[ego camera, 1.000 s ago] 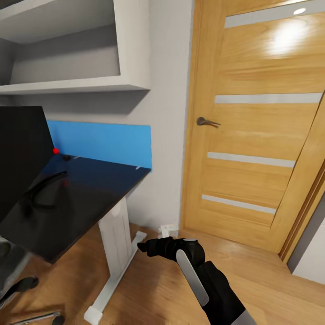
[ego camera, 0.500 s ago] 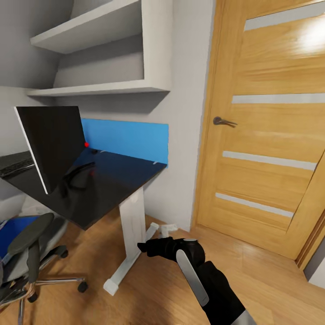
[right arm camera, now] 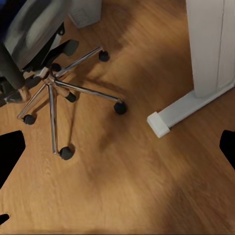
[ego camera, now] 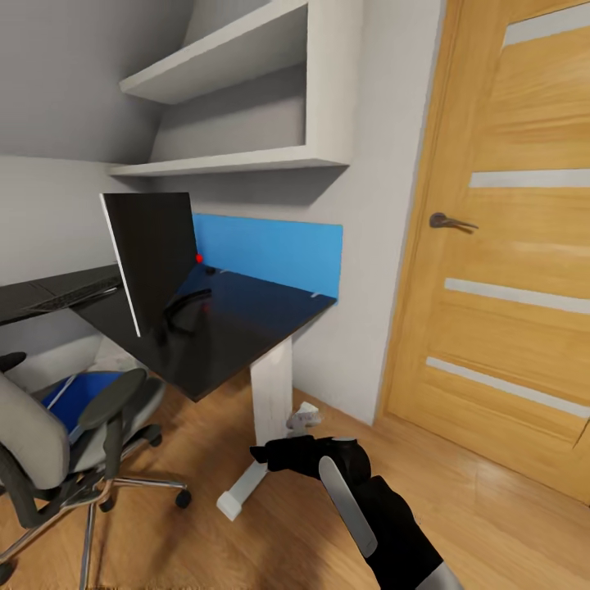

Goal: In the bedroom, organize the workspace by keeping the computer under the desk, ensuring the monitor is on the desk, placing the keyboard on the desk next to the monitor, placing the mouse on the desk next to the keyboard, moving the folder from the swivel chair onto the desk next to the mouse, stacking the notebook on top of the folder with the pen on top of the notebook, and positioning the swivel chair next to the desk.

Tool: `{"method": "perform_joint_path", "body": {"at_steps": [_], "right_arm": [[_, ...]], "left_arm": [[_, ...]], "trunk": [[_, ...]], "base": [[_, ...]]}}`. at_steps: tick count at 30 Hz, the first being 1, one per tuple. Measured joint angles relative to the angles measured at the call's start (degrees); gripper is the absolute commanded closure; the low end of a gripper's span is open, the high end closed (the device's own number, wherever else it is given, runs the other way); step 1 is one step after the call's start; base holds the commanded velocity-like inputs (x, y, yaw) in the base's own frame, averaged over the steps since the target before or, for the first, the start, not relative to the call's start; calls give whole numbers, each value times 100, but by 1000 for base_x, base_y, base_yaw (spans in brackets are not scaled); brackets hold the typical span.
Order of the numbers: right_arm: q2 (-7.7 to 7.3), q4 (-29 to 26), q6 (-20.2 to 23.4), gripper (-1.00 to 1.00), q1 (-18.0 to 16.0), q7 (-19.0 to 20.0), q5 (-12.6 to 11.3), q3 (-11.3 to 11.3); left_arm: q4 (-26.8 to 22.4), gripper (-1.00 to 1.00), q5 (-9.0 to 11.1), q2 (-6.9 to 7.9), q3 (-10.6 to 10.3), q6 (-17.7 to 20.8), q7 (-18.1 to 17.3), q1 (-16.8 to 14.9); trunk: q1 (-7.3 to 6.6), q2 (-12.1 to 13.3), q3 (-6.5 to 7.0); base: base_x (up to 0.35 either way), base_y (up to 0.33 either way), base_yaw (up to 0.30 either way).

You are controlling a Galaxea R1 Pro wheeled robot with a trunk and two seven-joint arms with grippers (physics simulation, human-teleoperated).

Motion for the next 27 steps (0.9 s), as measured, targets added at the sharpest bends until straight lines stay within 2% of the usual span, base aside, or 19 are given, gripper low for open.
{"method": "perform_joint_path", "body": {"at_steps": [9, 13, 20, 27], "right_arm": [[0, 70, -14, -100, 0, 3, -118, -5], [0, 161, -77, -100, 0, 4, -249, -13], [0, 320, -468, -100, 0, -6, -796, -52], [0, 428, -674, -100, 4, 14, -937, -87]], "left_arm": [[-3, -100, 0, -5, 0, -6, 0, 0], [-2, -100, 0, -6, 0, -7, 1, 0], [0, -100, -4, -4, 0, -8, 1, 0], [-2, -100, -8, 0, 0, -9, 2, 0]], "trunk": [[0, 0, -15], [0, 0, -22], [0, 0, -36], [0, 0, -46]], "base": [[0, 0, 238], [0, 0, 235], [0, 0, 234], [0, 0, 164]]}}
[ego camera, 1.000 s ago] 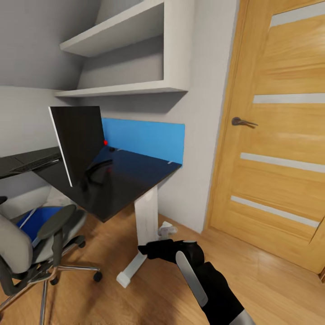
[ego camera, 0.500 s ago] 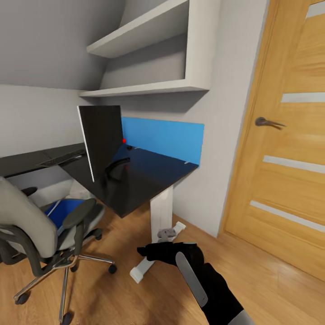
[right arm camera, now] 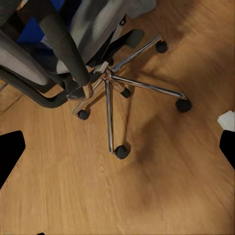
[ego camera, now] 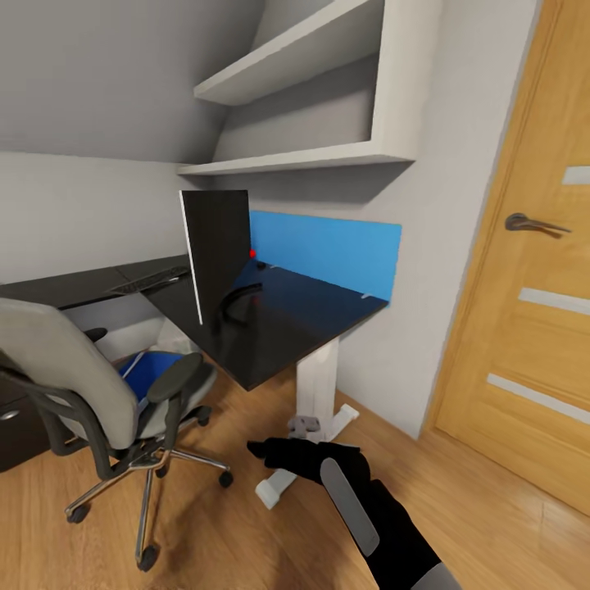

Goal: In the bedroom, organize the workspace by keeping the computer under the desk, ensuring the monitor is on the desk, placing the keyboard on the desk next to the monitor, placing the mouse on the desk next to the keyboard, moving the folder from the swivel chair onto the desk next to the mouse, stacking the notebook on top of the folder with the pen on top of the notebook, and positioning the swivel chair next to the desk.

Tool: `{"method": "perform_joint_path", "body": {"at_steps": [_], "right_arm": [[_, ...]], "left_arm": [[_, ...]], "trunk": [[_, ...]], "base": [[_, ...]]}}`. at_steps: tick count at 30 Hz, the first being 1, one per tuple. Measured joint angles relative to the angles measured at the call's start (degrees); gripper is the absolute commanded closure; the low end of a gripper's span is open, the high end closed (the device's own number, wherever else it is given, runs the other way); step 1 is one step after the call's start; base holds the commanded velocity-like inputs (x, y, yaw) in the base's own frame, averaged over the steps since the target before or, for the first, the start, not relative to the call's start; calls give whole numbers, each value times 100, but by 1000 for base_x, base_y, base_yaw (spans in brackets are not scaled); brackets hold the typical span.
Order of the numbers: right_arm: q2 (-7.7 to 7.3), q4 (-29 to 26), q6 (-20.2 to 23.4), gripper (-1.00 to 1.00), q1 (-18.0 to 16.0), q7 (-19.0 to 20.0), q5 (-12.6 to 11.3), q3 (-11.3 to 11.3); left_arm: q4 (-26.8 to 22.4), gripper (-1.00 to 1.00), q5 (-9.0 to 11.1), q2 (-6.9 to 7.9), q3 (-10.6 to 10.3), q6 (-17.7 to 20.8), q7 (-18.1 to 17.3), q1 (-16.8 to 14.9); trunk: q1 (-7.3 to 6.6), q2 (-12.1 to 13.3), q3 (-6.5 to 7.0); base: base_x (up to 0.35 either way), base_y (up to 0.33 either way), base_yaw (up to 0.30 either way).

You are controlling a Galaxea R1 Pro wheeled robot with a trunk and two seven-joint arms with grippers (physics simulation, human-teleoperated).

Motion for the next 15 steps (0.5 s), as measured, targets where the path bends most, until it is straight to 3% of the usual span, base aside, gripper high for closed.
{"method": "perform_joint_path", "body": {"at_steps": [5, 6, 7, 9, 12, 15], "right_arm": [[0, 80, -309, -100, 3, 21, -150, -20], [0, 116, -376, -100, 3, 25, -241, -20], [0, 211, -532, -100, 4, 31, -612, -21], [0, 254, -619, -100, 4, 32, -857, -20], [0, 302, -730, -100, 4, 14, -1120, -30], [0, 349, -763, -100, 4, 10, -1190, -34]], "left_arm": [[-8, -100, -4, 1, 0, 0, 0, 0], [-9, -100, -5, 1, 2, 0, 0, 0], [-10, -100, -11, 6, 5, 0, 3, 0], [-8, -100, -14, 8, 7, 0, 5, 0], [-7, -100, -17, 9, 8, 0, 7, 0], [-6, -100, -18, 8, 8, 0, 8, 0]], "trunk": [[0, 0, -2], [0, 0, -3], [0, 0, -3], [0, 0, -3], [0, 0, -3], [0, 0, -3]], "base": [[0, 0, 46], [0, 0, 17], [0, 0, 13], [0, 0, 10], [0, 0, 5], [0, 0, 3]]}}
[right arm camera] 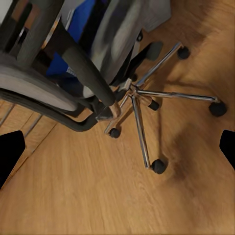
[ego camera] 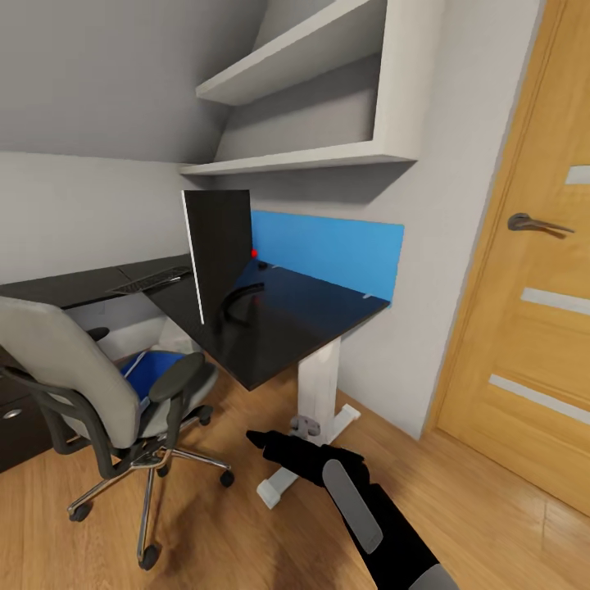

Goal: In the bedroom, organize the workspace by keeping the computer under the desk, ensuring the monitor is on the desk, placing the keyboard on the desk next to the monitor, placing the mouse on the desk next to the keyboard, moving the folder from the swivel chair onto the desk next to the mouse, stacking the notebook on top of the folder with the pen on top of the notebook, and positioning the swivel chair next to the desk.

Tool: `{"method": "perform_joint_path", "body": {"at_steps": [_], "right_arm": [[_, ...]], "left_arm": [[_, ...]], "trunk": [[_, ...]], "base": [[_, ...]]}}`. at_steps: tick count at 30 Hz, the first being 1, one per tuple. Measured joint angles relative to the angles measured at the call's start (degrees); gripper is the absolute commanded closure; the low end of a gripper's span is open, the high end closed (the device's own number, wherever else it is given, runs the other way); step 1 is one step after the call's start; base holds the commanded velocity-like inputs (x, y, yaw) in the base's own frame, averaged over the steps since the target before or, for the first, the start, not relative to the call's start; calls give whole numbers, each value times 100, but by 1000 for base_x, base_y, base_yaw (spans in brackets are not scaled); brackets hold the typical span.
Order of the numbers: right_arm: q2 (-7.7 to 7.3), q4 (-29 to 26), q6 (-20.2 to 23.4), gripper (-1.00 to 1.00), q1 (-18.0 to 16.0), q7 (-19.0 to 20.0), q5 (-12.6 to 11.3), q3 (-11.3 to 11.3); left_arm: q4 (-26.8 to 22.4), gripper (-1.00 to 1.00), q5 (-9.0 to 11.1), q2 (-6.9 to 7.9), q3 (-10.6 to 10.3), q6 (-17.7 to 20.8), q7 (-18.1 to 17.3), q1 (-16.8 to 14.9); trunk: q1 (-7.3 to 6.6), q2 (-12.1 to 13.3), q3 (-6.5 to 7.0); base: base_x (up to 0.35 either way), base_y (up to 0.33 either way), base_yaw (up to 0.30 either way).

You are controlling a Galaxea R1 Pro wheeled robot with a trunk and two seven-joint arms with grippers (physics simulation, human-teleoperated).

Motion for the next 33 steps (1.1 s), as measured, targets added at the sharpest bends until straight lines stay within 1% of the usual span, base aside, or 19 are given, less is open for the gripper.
{"method": "perform_joint_path", "body": {"at_steps": [3, 7, 16, 17, 23, 26, 31, 33], "right_arm": [[0, 197, -37, -100, 0, -9, -87, 14], [0, 277, -49, -100, 0, -13, -119, 26], [0, 520, -111, -100, 0, -16, -150, 33], [0, 629, -143, -100, -2, -16, -158, 37], [0, 734, -297, -100, -6, -15, -168, 38], [0, 857, -457, -100, -8, -13, -169, 38], [0, 1010, -536, -100, -19, -14, -170, 47], [0, 1054, -556, -100, -34, -20, -167, 52]], "left_arm": [[5, -100, -1, 2, 0, 0, 1, 0], [10, -100, -1, -1, 1, -4, 6, 0], [16, -100, -1, -10, 1, -175, -2, 0], [16, -100, -1, -17, 1, -192, -3, 3], [17, -100, -1, -18, 1, -203, -3, 16], [18, -100, 3, -11, 6, -208, 10, 22], [5, -100, 36, -6, 13, -197, 11, 24], [-14, -100, 57, -18, 50, -189, 16, 25]], "trunk": [[0, 0, 0], [-2, 0, 0], [-3, 0, 0], [-3, 0, 0], [-2, 0, 0], [-1, 0, 0], [0, 0, 0], [0, 0, 0]], "base": [[27, 0, 1], [135, 38, 0], [249, 128, 0], [274, 155, 0], [242, 141, 0], [107, 63, 0], [48, 29, 0], [21, 13, 0]]}}
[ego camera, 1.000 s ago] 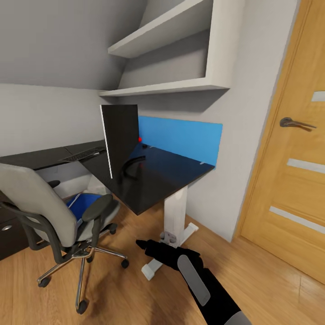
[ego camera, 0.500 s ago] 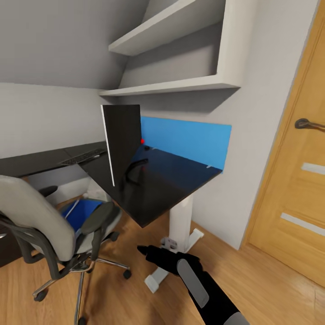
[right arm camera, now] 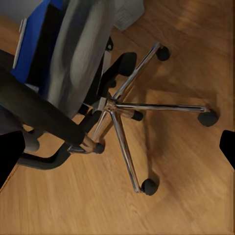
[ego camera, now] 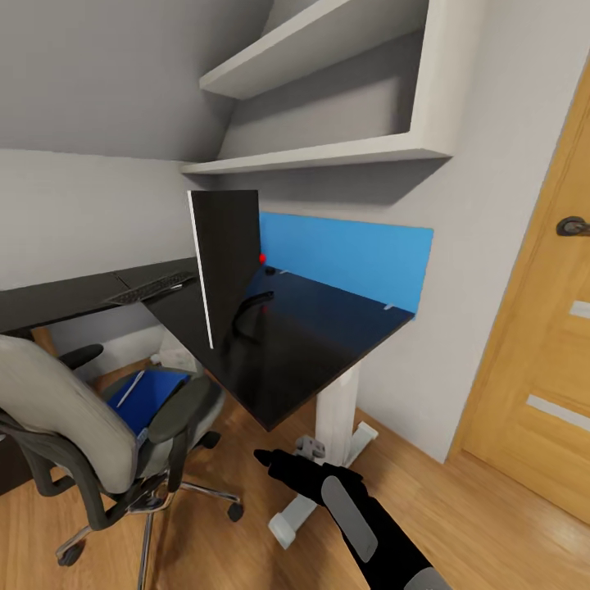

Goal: In the bedroom, organize the workspace by keeping the computer under the desk, ensuring the monitor is on the desk, placing the keyboard on the desk next to the monitor, placing the mouse on the desk next to the keyboard, moving the folder from the swivel chair onto the desk next to the mouse, stacking the notebook on top of the folder with the pen on top of the notebook, and positioning the swivel chair next to the desk.

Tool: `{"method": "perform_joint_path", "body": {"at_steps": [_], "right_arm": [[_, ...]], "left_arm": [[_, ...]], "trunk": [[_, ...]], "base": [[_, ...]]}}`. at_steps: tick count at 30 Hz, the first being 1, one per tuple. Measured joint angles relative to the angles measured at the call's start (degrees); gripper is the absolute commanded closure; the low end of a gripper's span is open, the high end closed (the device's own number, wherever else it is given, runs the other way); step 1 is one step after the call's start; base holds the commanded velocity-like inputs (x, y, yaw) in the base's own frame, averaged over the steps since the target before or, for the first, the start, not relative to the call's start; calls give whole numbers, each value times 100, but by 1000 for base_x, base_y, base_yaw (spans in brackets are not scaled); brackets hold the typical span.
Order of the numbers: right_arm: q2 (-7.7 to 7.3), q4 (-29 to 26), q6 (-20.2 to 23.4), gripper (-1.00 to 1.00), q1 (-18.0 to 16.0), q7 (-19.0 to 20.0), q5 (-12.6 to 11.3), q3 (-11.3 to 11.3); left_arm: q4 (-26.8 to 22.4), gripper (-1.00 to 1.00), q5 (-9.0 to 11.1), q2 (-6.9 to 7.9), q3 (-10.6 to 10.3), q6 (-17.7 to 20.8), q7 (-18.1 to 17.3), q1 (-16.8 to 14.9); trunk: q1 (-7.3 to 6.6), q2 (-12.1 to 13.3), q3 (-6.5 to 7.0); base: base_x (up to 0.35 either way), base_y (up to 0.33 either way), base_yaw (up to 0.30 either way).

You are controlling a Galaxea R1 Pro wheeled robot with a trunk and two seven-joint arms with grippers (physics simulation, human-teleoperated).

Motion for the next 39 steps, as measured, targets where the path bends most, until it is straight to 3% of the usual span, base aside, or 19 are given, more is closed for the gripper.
{"method": "perform_joint_path", "body": {"at_steps": [6, 11, 15, 29, 39], "right_arm": [[0, 181, -22, -100, -35, 0, -116, -17], [0, 341, -48, -100, -42, 3, -699, -19], [0, 426, -70, -100, -59, -15, -905, -18], [0, 1231, -493, -100, -961, -644, -1154, -16], [0, 1300, -524, -100, -1155, -686, -1192, -15]], "left_arm": [[-88, -100, 80, -95, 283, 55, 8, 1], [-135, -100, 106, -140, 383, 66, -7, 1], [-145, -100, 113, -149, 421, 66, -17, 1], [-203, -100, 183, -163, 629, 73, -23, 1], [-213, -100, 235, -164, 675, 83, -23, 1]], "trunk": [[109, -199, -89], [219, -400, -179], [307, -560, -251], [615, -1122, -501], [834, -1523, -656]], "base": [[7, 4, 0], [2, 1, 0], [0, 0, 0], [0, 0, 19], [0, 0, 222]]}}
